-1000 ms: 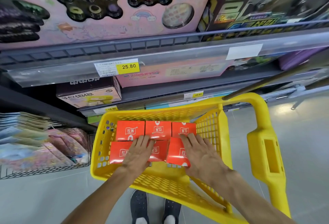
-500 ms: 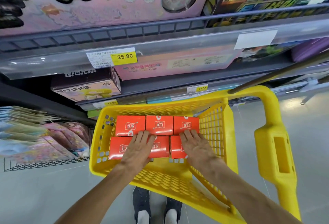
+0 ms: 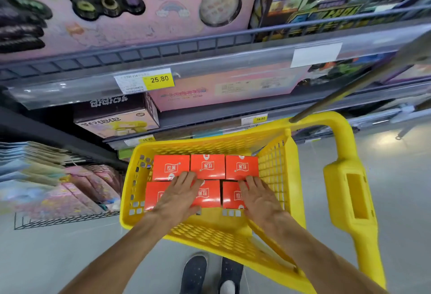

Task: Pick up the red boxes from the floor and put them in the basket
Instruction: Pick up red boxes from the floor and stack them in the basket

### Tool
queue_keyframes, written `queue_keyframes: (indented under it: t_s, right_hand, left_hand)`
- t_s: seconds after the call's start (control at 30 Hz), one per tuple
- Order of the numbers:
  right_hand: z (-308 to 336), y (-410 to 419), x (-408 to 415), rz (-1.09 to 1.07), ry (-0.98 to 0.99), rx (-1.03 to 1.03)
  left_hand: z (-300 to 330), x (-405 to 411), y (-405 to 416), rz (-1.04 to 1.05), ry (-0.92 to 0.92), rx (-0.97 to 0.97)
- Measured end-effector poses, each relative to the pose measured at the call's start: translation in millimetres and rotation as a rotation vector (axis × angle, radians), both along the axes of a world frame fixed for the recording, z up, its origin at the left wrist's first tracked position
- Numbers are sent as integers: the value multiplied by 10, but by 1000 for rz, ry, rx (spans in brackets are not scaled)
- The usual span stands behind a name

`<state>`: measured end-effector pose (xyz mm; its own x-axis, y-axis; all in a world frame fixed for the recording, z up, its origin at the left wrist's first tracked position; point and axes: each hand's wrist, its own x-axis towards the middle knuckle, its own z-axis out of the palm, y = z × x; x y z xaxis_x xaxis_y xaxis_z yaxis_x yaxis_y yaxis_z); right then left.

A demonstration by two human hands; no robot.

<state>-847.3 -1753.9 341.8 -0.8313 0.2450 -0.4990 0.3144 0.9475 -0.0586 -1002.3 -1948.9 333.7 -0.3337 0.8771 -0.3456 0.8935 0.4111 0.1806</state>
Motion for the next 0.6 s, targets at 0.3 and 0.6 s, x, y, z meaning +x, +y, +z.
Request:
queue_keyframes:
  t_s: [0.3,0.6]
  right_hand:
    - [1845,217,322,-12,275,46]
    - [4260,586,2005,-385,518,217]
  left_hand:
    - [1663,81,563,-236,98,308]
    - [4026,986,1423,-494,83,535]
